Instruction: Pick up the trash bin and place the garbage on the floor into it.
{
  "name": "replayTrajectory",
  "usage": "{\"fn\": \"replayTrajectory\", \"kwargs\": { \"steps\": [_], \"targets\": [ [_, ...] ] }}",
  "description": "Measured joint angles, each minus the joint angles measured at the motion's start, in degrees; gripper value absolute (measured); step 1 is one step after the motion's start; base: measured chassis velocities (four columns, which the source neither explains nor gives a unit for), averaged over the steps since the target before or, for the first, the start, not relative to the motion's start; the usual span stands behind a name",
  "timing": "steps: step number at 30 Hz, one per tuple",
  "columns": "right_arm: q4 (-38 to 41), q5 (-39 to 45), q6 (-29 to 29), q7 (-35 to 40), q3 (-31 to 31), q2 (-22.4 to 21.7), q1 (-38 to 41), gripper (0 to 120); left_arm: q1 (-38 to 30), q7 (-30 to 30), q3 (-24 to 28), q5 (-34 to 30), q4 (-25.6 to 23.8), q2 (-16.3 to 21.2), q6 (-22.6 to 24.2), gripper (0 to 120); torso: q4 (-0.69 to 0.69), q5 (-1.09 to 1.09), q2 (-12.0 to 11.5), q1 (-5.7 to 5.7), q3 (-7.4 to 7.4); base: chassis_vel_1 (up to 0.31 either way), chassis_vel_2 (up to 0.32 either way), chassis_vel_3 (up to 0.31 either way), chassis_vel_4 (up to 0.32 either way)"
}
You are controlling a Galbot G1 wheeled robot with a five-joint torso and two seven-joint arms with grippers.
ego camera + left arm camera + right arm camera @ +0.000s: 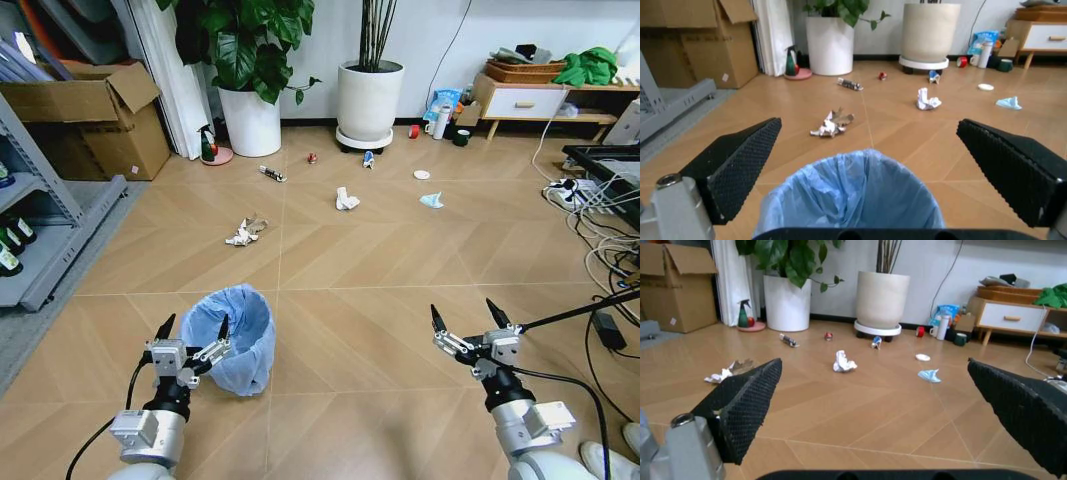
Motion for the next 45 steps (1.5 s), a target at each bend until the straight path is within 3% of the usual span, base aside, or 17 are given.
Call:
{"fn": "replayTrajectory", "kwargs": {
  "steps": [28, 32, 35, 37, 39, 45],
  "targets": [
    [-0.46, -0.70, -0.48, 0.14, -0.61, 0.48, 0.86, 100, -2.84, -3.00, 0.40, -2.11, 1.29, 2.62, 4.18, 100, 0.00, 0.00, 0.00, 0.00, 0.00, 0.000, 0.000, 0.000, 0.000],
    [-0.46, -1.00, -0.77, 0.18, -0.87, 0.36, 0.96, 100, -4.13, -5.28, 0.75, -4.21, 1.94, 5.49, 6.99, 100, 0.00, -0.01, 0.00, 0.00, 0.00, 0.000, 0.000, 0.000, 0.000],
    [-0.53, -1.32, -1.30, 0.37, -1.16, -0.16, 1.24, 100, -7.34, -8.96, 1.86, -8.54, 3.45, 11.98, 10.43, 100, 0.00, -0.01, 0.00, 0.00, 0.00, 0.000, 0.000, 0.000, 0.000],
    [-0.55, -1.36, -1.37, 0.41, -1.22, -0.25, 1.28, 100, -7.79, -9.35, 2.05, -9.14, 3.65, 12.79, 10.90, 100, 0.00, -0.02, 0.00, 0.00, 0.00, 0.000, 0.000, 0.000, 0.000],
    [-0.74, -1.48, -2.13, 0.85, -1.59, -0.87, 1.68, 100, -11.05, -12.73, 3.43, -14.63, 5.38, 17.63, 14.20, 100, -0.01, -0.01, 0.00, 0.00, 0.00, 0.000, 0.000, 0.000, 0.000],
    [-1.20, -1.67, -3.35, 1.16, -2.25, -1.76, 2.55, 100, -14.75, -16.82, 4.99, -21.74, 8.35, 21.73, 20.73, 100, 0.00, 0.00, 0.00, 0.00, 0.01, 0.000, 0.000, 0.000, 0.000]
  ]
}}
